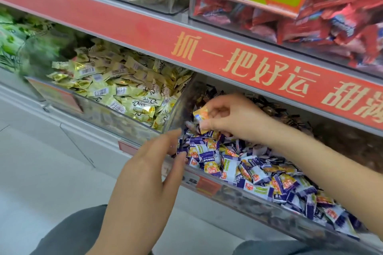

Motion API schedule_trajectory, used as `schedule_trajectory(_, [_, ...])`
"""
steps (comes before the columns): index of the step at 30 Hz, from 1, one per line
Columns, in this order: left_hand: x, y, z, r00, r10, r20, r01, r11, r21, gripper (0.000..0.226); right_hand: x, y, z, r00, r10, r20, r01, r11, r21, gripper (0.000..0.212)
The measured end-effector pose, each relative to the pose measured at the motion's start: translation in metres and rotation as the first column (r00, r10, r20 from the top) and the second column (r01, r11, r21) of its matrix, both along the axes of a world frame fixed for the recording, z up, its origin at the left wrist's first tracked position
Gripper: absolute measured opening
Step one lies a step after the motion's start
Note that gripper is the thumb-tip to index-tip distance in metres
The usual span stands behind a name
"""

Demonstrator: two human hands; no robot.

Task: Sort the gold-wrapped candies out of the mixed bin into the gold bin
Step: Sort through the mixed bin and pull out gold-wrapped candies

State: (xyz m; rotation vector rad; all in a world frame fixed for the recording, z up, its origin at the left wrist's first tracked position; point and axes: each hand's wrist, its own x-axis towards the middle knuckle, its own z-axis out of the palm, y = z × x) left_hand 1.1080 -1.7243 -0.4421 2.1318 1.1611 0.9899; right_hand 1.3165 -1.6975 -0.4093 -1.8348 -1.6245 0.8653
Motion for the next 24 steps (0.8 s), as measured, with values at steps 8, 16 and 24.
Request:
schedule_trajectory(8, [0.009, -0.007, 0.016, 0.963, 0.127, 0.238, -0.068, 0.967, -0.244, 0.023, -0.062, -0.063, 0.014, 0.921, -0.032, -0.388, 0.044, 0.999, 0.022, 0.027])
schedule_trajectory(16, [-0.003, -0.004, 0.011, 0.933, 0.267, 0.241, -0.160, 0.908, -0.387, 0.017, 0.015, 0.039, -0.021, 0.946, -0.116, 0.302, 0.110, 0.993, 0.037, 0.042])
schedule_trajectory(24, [0.002, -0.005, 0.013, 0.922, 0.248, 0.298, -0.121, 0.915, -0.385, 0.013, 0.040, 0.076, -0.057, 0.982, 0.145, 0.122, -0.131, 0.985, -0.112, 0.058])
